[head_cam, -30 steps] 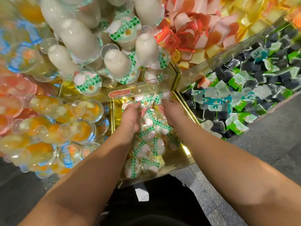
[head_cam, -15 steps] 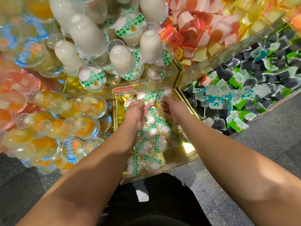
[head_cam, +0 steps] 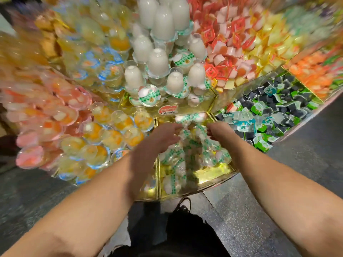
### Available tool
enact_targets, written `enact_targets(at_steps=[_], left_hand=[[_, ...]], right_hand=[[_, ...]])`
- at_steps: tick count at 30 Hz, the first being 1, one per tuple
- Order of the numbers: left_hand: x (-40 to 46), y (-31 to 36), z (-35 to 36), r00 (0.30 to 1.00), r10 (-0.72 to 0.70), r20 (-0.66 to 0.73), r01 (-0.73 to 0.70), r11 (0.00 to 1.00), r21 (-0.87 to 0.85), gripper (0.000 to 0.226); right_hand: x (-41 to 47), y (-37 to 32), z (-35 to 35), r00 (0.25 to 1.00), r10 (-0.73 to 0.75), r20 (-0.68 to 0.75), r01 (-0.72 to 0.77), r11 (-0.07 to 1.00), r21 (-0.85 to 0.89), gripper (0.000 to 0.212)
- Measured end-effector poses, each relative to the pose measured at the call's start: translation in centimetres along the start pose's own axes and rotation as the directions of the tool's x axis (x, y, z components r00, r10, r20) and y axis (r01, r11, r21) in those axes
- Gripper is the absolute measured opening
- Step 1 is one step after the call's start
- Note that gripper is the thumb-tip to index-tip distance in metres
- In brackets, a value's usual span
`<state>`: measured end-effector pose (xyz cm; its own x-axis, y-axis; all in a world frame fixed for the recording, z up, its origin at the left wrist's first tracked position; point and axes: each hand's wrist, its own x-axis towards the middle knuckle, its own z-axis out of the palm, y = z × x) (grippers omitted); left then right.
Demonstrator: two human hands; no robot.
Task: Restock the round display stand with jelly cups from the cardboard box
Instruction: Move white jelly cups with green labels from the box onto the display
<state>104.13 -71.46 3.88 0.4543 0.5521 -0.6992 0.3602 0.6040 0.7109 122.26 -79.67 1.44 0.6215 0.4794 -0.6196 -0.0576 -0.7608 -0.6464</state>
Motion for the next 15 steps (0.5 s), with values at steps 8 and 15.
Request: enact_targets(at_steps=[8,15], left_hand=[[-16.8,3.1,-17.5,0.887,0.449,-0.105,-0.384,0.847,0.368,0.017],[-27.6,0.1,-36.3,0.740,0.549,-0.387,-0.107,0.666,0.739,0.018]], right_hand=[[-17.7,-9.2,11.6,0.882,-0.453,0.131,0.471,0.843,-0.260,0.028],[-30.0,-16.4,26.2,0.620,-0.659,0.426,0.779,0.454,-0.432,0.019]])
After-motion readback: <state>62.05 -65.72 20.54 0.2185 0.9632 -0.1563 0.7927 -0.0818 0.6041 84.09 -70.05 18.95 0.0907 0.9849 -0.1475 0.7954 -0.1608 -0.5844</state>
